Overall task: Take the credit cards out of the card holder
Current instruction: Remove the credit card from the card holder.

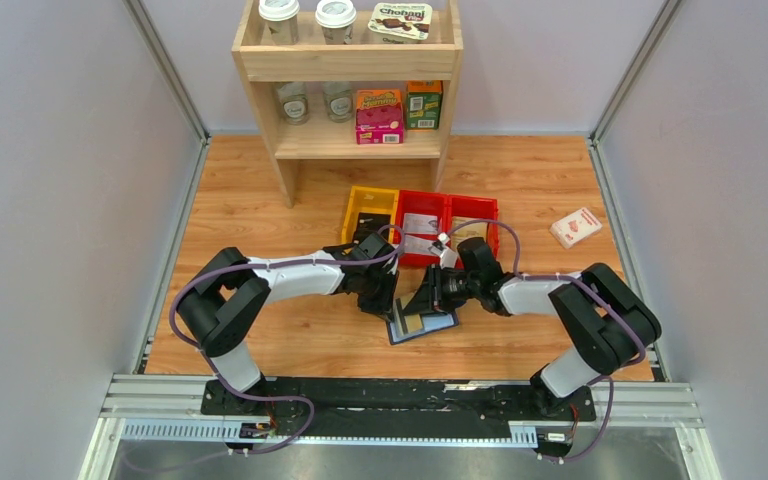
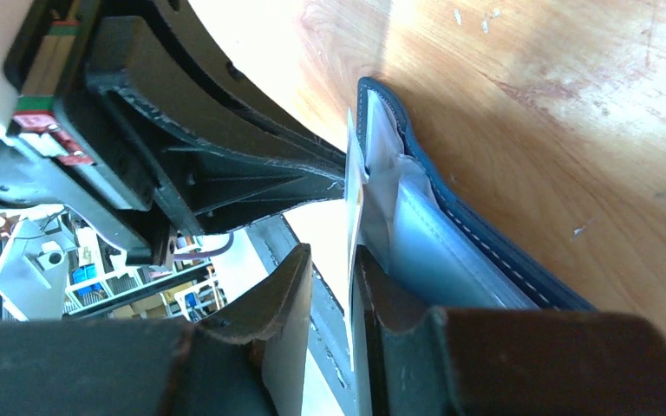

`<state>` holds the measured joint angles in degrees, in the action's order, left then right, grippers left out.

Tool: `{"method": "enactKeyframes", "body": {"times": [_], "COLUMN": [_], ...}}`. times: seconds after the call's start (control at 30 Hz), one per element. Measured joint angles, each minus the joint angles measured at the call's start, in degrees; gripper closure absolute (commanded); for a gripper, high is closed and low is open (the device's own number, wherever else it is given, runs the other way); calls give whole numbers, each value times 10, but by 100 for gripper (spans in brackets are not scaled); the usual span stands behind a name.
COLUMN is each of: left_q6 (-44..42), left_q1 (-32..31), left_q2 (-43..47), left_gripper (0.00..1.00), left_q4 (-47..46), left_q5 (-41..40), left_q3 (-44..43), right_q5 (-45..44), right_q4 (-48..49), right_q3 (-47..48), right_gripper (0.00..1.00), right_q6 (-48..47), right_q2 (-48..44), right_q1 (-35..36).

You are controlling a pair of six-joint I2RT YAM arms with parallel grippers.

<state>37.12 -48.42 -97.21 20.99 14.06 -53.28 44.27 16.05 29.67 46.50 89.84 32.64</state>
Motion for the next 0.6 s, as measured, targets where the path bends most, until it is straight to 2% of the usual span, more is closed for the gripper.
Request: {"method": "enactKeyframes", "body": {"times": [0.4, 0.6], "left_q6": [-2, -2], "left_q1": [0, 0], "left_q2": [-3, -3], "left_gripper": [100, 100], "left_q4": [5, 5], "left_q5": [0, 0], "left_q3": [-5, -5], "right_q5": [30, 38], "right_q4": [23, 3], "right_q3": [-35, -46], "right_gripper": [82, 93], "right_q6": [6, -6], "right_q2": [-26, -55], "right_q1": [-51, -83]}}
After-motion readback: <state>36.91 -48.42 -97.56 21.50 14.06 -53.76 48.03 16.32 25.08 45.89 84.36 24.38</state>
